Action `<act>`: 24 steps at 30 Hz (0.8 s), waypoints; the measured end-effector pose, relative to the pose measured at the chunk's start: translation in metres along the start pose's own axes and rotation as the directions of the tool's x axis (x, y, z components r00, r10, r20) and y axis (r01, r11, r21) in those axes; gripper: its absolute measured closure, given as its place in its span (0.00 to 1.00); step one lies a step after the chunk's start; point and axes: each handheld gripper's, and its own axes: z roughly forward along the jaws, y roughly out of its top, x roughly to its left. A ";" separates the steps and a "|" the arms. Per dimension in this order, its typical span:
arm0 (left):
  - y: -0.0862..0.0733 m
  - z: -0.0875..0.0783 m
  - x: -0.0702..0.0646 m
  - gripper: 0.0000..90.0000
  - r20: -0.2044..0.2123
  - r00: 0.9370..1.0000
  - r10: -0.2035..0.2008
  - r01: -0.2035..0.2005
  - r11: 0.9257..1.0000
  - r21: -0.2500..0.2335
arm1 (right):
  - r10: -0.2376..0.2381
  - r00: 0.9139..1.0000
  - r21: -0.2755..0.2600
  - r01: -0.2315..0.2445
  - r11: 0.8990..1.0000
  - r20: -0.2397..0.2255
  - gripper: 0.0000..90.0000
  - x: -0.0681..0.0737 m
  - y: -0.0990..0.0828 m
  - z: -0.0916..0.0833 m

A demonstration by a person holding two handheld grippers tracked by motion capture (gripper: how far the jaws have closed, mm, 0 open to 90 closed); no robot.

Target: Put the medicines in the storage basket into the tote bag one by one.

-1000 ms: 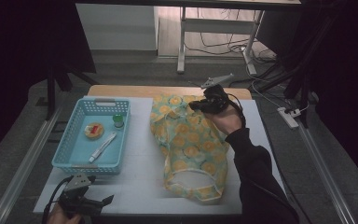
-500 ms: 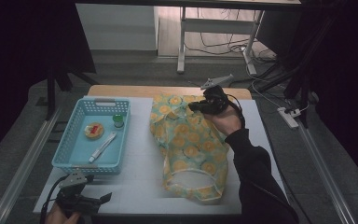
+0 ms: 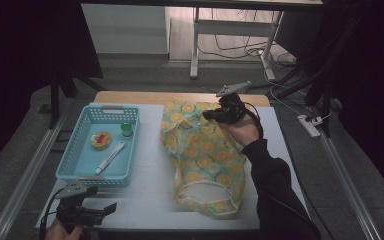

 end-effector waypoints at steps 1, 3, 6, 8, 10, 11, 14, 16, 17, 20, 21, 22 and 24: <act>0.000 0.000 0.000 0.00 0.002 1.000 -0.003 0.003 1.000 0.006 | 0.000 1.000 0.000 0.000 1.000 0.000 1.00 0.000 0.000 0.000; 0.000 -0.001 0.001 0.01 0.014 1.000 -0.010 0.009 1.000 0.012 | 0.001 1.000 0.000 -0.001 1.000 -0.001 1.00 -0.001 0.000 -0.001; 0.001 -0.006 0.002 0.02 0.036 0.999 -0.027 0.027 1.000 0.005 | 0.000 1.000 0.000 0.000 1.000 0.000 1.00 -0.001 0.000 0.000; 0.003 -0.009 0.002 0.02 0.022 0.999 -0.024 0.024 1.000 -0.002 | 0.001 1.000 0.000 -0.001 1.000 0.000 1.00 -0.001 0.000 0.000; 0.005 -0.010 0.002 0.02 0.009 1.000 -0.009 0.009 1.000 0.000 | 0.000 1.000 0.001 0.000 1.000 -0.002 1.00 -0.001 0.000 0.001; 0.006 -0.011 0.002 0.01 0.008 1.000 -0.003 0.003 1.000 -0.005 | 0.000 1.000 0.001 0.000 1.000 -0.003 1.00 -0.001 0.000 0.001; 0.011 -0.013 0.002 0.00 0.013 1.000 0.000 0.000 1.000 -0.024 | -0.005 1.000 0.001 0.005 1.000 -0.005 1.00 0.000 0.000 0.002; 0.013 -0.014 0.001 0.00 -0.009 1.000 0.014 -0.014 0.999 -0.029 | -0.006 1.000 0.001 0.006 1.000 -0.004 1.00 0.000 0.001 0.002; 0.015 -0.014 0.001 0.00 -0.017 1.000 0.022 -0.022 0.999 -0.029 | -0.007 1.000 0.003 0.007 1.000 -0.003 1.00 0.000 0.001 0.002; 0.016 -0.015 0.003 0.00 -0.020 1.000 0.020 -0.021 0.999 -0.036 | -0.004 1.000 0.005 0.004 1.000 -0.001 1.00 0.001 0.000 0.001; 0.017 -0.015 0.005 0.00 -0.023 1.000 0.019 -0.020 0.999 -0.041 | -0.004 1.000 0.003 0.004 1.000 -0.001 1.00 0.000 -0.001 0.001; 0.018 -0.015 0.006 0.00 -0.022 1.000 0.017 -0.018 0.999 -0.045 | -0.005 1.000 0.003 0.005 1.000 -0.001 1.00 0.000 -0.001 0.001; 0.021 -0.016 0.008 0.00 -0.010 1.000 0.016 -0.016 0.999 -0.052 | 0.001 1.000 0.000 -0.001 1.000 -0.001 1.00 -0.001 -0.002 0.000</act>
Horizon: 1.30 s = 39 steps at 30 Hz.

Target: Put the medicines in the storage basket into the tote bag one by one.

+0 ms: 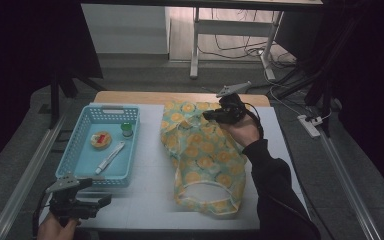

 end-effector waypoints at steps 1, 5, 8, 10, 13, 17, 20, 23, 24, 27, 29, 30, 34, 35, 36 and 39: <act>0.002 -0.001 0.001 0.00 -0.001 1.000 0.005 -0.005 1.000 -0.005 | 0.000 1.000 -0.001 0.000 1.000 -0.001 1.00 0.000 0.000 0.000; 0.011 -0.003 0.004 0.00 0.020 1.000 0.012 -0.012 1.000 -0.011 | 0.000 1.000 -0.001 0.000 1.000 -0.002 1.00 0.000 0.000 0.001; 0.017 -0.004 0.006 0.00 0.004 1.000 0.026 -0.026 0.999 -0.025 | -0.004 1.000 0.000 0.004 1.000 -0.002 1.00 0.000 0.000 0.001; 0.020 -0.002 0.008 0.00 -0.013 0.999 0.031 -0.031 0.999 -0.016 | -0.005 1.000 -0.001 0.005 1.000 -0.003 1.00 0.001 0.000 0.001; 0.023 0.001 0.012 0.00 -0.005 1.000 0.016 -0.016 1.000 -0.020 | -0.006 1.000 -0.001 0.006 1.000 -0.003 1.00 0.001 0.000 0.001; 0.028 0.004 0.017 0.00 -0.031 0.999 0.006 -0.007 1.000 -0.020 | -0.002 1.000 0.000 0.002 1.000 -0.001 1.00 0.000 0.000 0.001; 0.033 0.004 0.022 0.00 -0.015 1.000 -0.024 0.023 0.999 -0.029 | -0.011 1.000 0.002 0.011 1.000 0.002 1.00 0.000 0.000 0.001; 0.039 0.004 0.027 0.00 -0.027 0.999 -0.031 0.030 0.999 -0.030 | -0.012 1.000 0.003 0.012 1.000 0.004 1.00 0.000 0.001 0.002; 0.041 0.004 0.028 0.00 -0.030 0.999 -0.035 0.035 0.999 -0.027 | -0.012 1.000 0.003 0.012 1.000 0.004 1.00 0.000 0.001 0.002; 0.048 0.004 0.032 0.00 -0.041 0.998 -0.045 0.045 0.999 -0.005 | -0.009 1.000 0.003 0.009 1.000 0.004 1.00 0.000 0.001 0.002; 0.053 0.006 0.035 0.00 -0.063 0.997 -0.046 0.048 0.999 0.024 | -0.009 1.000 0.003 0.009 1.000 0.005 1.00 0.000 0.000 0.002; 0.055 0.007 0.036 0.00 -0.068 0.997 -0.046 0.049 0.998 0.030 | -0.011 1.000 0.003 0.011 1.000 0.006 1.00 0.000 0.000 0.002; 0.061 0.011 0.044 0.00 -0.095 0.994 -0.046 0.050 0.998 0.041 | -0.013 1.000 0.005 0.013 1.000 0.010 1.00 0.001 0.000 0.003; 0.064 0.012 0.046 0.00 -0.102 0.994 -0.039 0.044 0.998 0.042 | -0.013 1.000 0.004 0.013 1.000 0.009 1.00 0.000 0.000 0.003; 0.066 0.012 0.047 0.00 -0.105 0.994 -0.034 0.039 0.998 0.042 | -0.013 1.000 0.003 0.013 1.000 0.010 1.00 0.000 0.000 0.002; 0.072 0.015 0.051 0.00 -0.115 0.993 -0.022 0.028 0.998 0.047 | -0.014 1.000 0.003 0.014 1.000 0.011 1.00 0.001 0.001 0.002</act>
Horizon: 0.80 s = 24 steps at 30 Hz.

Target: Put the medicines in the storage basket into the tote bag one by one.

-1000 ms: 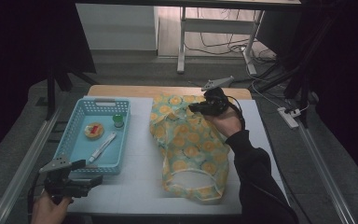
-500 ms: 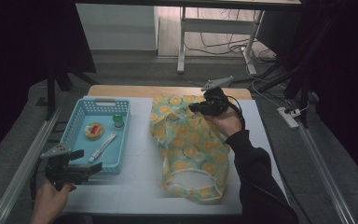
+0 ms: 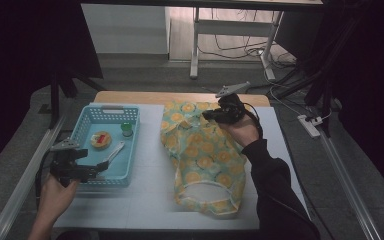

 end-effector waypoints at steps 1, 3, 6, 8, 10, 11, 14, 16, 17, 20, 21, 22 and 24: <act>0.002 0.001 0.001 0.00 -0.005 1.000 0.006 -0.006 1.000 0.003 | -0.001 1.000 0.002 0.001 1.000 0.001 1.00 0.000 0.000 0.000; 0.007 0.005 0.004 0.00 -0.023 1.000 0.013 -0.013 1.000 0.012 | -0.004 1.000 0.003 0.004 1.000 0.003 1.00 0.000 0.001 0.001; 0.014 0.010 0.011 0.00 -0.043 0.999 0.004 -0.003 1.000 0.018 | -0.007 1.000 0.006 0.007 1.000 0.006 1.00 0.001 0.002 0.001; 0.018 0.015 0.016 0.00 -0.049 0.999 -0.018 0.019 1.000 0.022 | -0.010 1.000 0.003 0.010 1.000 0.003 1.00 0.001 0.003 0.001; 0.021 0.018 0.020 0.00 -0.053 0.998 -0.027 0.028 0.999 0.033 | -0.006 1.000 0.000 0.006 1.000 -0.004 1.00 0.001 0.002 0.001; 0.023 0.020 0.022 0.00 -0.060 0.998 -0.024 0.026 0.999 0.040 | -0.006 1.000 -0.001 0.006 1.000 -0.004 1.00 0.001 0.002 0.001; 0.028 0.027 0.028 0.00 -0.066 0.997 -0.035 0.038 0.998 0.047 | -0.004 1.000 -0.001 0.004 1.000 -0.005 1.00 0.000 0.001 0.001; 0.030 0.030 0.031 0.00 -0.066 0.997 -0.040 0.043 0.998 0.049 | -0.001 1.000 -0.001 0.001 1.000 -0.005 1.00 -0.001 0.000 0.001; 0.032 0.033 0.032 0.00 -0.073 0.997 -0.039 0.043 0.997 0.057 | -0.001 1.000 0.001 0.001 1.000 -0.005 1.00 -0.001 0.000 0.001; 0.037 0.038 0.036 0.00 -0.096 0.995 -0.036 0.043 0.996 0.074 | -0.002 1.000 0.000 0.002 1.000 -0.006 1.00 -0.001 0.000 0.002; 0.039 0.039 0.038 0.00 -0.100 0.994 -0.040 0.047 0.996 0.074 | -0.003 1.000 0.001 0.003 1.000 -0.006 1.00 -0.001 0.001 0.002; 0.040 0.041 0.039 0.00 -0.101 0.994 -0.042 0.050 0.996 0.079 | -0.003 1.000 0.001 0.003 1.000 -0.006 1.00 0.000 0.001 0.002; 0.044 0.045 0.043 0.00 -0.106 0.993 -0.047 0.058 0.994 0.096 | -0.006 1.000 0.003 0.006 1.000 -0.007 1.00 0.000 0.001 0.002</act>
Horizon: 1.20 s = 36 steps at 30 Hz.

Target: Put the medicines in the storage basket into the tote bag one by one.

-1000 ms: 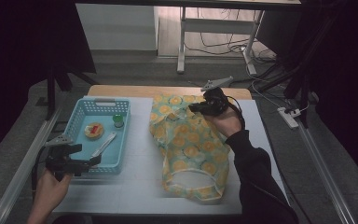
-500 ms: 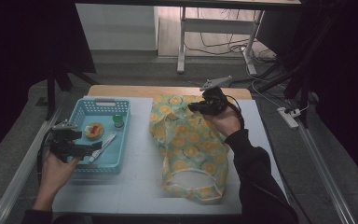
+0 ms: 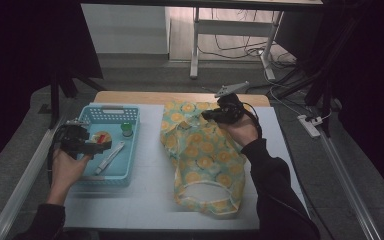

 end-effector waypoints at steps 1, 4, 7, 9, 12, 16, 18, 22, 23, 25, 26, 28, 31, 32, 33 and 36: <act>0.002 0.002 0.002 0.00 -0.002 1.000 0.001 -0.001 1.000 0.008 | -0.001 1.000 0.001 0.001 1.000 0.000 1.00 0.000 0.000 0.000; 0.006 0.008 0.006 0.00 -0.007 1.000 -0.003 0.003 1.000 0.021 | -0.001 1.000 0.000 0.001 1.000 -0.001 1.00 0.000 0.000 0.000; 0.010 0.016 0.010 0.00 -0.022 1.000 0.002 -0.002 1.000 0.021 | 0.000 1.000 0.000 0.000 1.000 -0.002 1.00 0.000 0.000 0.000; 0.012 0.021 0.012 0.00 -0.037 0.999 0.005 -0.003 0.999 0.032 | -0.001 1.000 0.001 0.001 1.000 -0.003 1.00 0.000 -0.001 0.001; 0.016 0.031 0.016 0.00 -0.067 0.998 0.014 -0.009 0.997 0.071 | -0.002 1.000 0.000 0.002 1.000 -0.003 1.00 0.000 -0.001 0.000; 0.020 0.042 0.021 0.00 -0.086 0.996 0.007 0.003 0.994 0.107 | -0.005 1.000 -0.003 0.005 1.000 -0.004 1.00 0.000 -0.002 0.001; 0.022 0.047 0.024 0.00 -0.091 0.996 0.005 0.005 0.993 0.117 | -0.009 1.000 -0.001 0.009 1.000 -0.005 1.00 0.000 -0.003 0.001; 0.026 0.056 0.027 0.00 -0.094 0.996 -0.010 0.023 0.990 0.141 | -0.007 1.000 -0.005 0.007 1.000 -0.005 1.00 0.000 -0.003 0.000; 0.027 0.058 0.028 0.00 -0.105 0.994 -0.009 0.025 0.989 0.147 | -0.007 1.000 -0.005 0.007 1.000 -0.004 1.00 0.000 -0.003 0.000; 0.028 0.062 0.029 0.01 -0.112 0.994 -0.011 0.029 0.987 0.157 | -0.009 1.000 -0.005 0.009 1.000 -0.005 1.00 0.000 -0.003 -0.001; 0.028 0.064 0.030 0.01 -0.118 0.993 -0.009 0.029 0.985 0.169 | -0.010 1.000 -0.006 0.010 1.000 -0.005 1.00 0.000 -0.003 0.000; 0.029 0.069 0.030 0.01 -0.155 0.988 0.023 0.011 0.977 0.212 | -0.014 1.000 -0.004 0.014 1.000 -0.006 1.00 0.001 -0.003 -0.001; 0.031 0.072 0.032 0.01 -0.165 0.986 0.037 0.004 0.970 0.242 | -0.013 1.000 -0.002 0.013 1.000 -0.007 1.00 0.002 -0.003 0.000; 0.031 0.072 0.032 0.01 -0.174 0.984 0.041 0.003 0.970 0.244 | -0.013 1.000 -0.003 0.013 1.000 -0.009 1.00 0.002 -0.003 0.000; 0.031 0.073 0.032 0.01 -0.176 0.983 0.045 0.001 0.969 0.248 | -0.014 1.000 -0.005 0.014 1.000 -0.010 1.00 0.002 -0.002 0.000; 0.031 0.075 0.031 0.02 -0.154 0.987 0.052 -0.008 0.962 0.272 | -0.017 1.000 -0.004 0.017 1.000 -0.012 1.00 0.003 -0.002 0.002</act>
